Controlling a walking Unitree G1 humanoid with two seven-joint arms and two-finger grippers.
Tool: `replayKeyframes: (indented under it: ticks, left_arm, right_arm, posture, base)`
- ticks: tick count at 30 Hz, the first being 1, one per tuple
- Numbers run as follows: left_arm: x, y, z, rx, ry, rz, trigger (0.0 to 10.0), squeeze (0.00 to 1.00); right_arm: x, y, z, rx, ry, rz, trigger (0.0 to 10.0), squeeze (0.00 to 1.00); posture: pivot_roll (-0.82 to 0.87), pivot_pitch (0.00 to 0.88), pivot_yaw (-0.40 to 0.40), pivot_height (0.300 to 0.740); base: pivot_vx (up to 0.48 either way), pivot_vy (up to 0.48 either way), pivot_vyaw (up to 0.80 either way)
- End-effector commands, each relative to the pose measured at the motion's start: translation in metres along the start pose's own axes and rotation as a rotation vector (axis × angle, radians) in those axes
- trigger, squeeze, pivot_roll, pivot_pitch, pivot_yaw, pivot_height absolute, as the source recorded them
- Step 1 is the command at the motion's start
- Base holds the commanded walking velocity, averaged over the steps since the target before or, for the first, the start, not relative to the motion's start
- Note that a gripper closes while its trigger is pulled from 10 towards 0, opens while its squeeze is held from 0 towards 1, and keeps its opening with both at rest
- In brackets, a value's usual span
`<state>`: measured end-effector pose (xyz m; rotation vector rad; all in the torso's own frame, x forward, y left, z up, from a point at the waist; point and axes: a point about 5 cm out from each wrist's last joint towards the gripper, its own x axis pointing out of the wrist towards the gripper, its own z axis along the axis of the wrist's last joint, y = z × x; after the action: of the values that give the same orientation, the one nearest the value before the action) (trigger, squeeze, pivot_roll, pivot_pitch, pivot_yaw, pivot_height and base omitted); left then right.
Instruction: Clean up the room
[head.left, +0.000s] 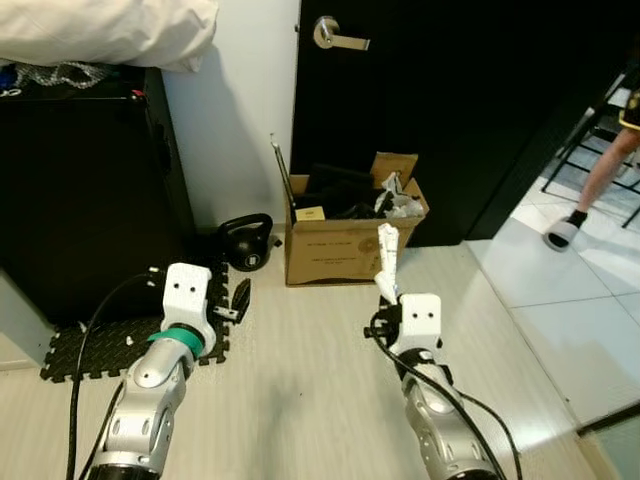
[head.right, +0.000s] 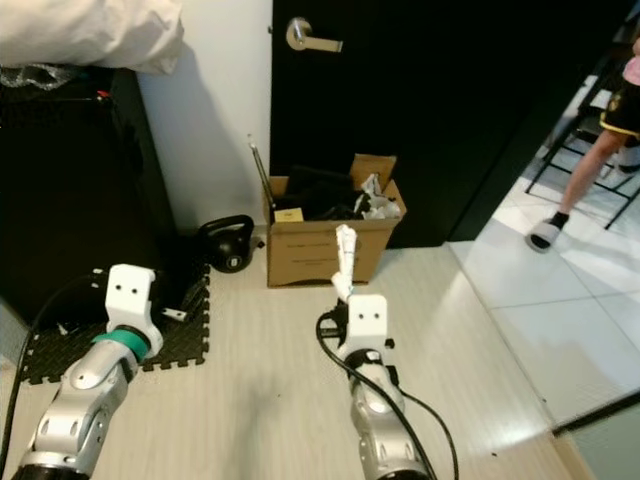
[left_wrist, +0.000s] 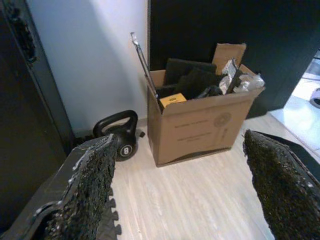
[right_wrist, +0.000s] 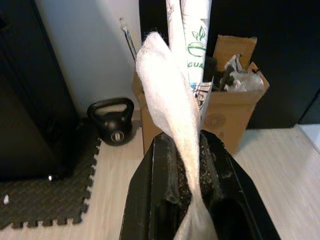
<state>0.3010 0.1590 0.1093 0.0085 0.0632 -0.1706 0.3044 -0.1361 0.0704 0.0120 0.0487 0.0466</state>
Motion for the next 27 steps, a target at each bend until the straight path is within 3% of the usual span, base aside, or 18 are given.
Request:
replayKeyframes:
  ticks: [1, 22, 27]
  left_arm:
    - [-0.001, -0.0024, -0.0026, -0.01, 0.007, -0.01, 10.0, 0.0]
    - [-0.0012, -0.0024, -0.0018, -0.022, -0.001, -0.011, 10.0, 0.0]
    - [-0.0014, -0.0032, -0.0019, -0.024, -0.002, -0.011, 10.0, 0.0]
  right_arm:
    - [-0.0023, -0.003, -0.0044, -0.002, 0.018, -0.011, 10.0, 0.0]
    - [-0.0015, -0.0046, -0.0038, 0.003, 0.016, -0.01, 10.0, 0.0]
    - [-0.0018, -0.0035, -0.003, 0.037, 0.013, 0.01, 10.0, 0.0]
  posture:
    - [0.09, 0.013, 0.004, 0.74]
    - [0.09, 0.012, 0.0, 0.74]
    - [0.09, 0.016, -0.002, 0.74]
  base:
    - [0.33, 0.0, 0.0]
    - [0.338, 0.0, 0.0]
    - [0.354, 0.0, -0.7]
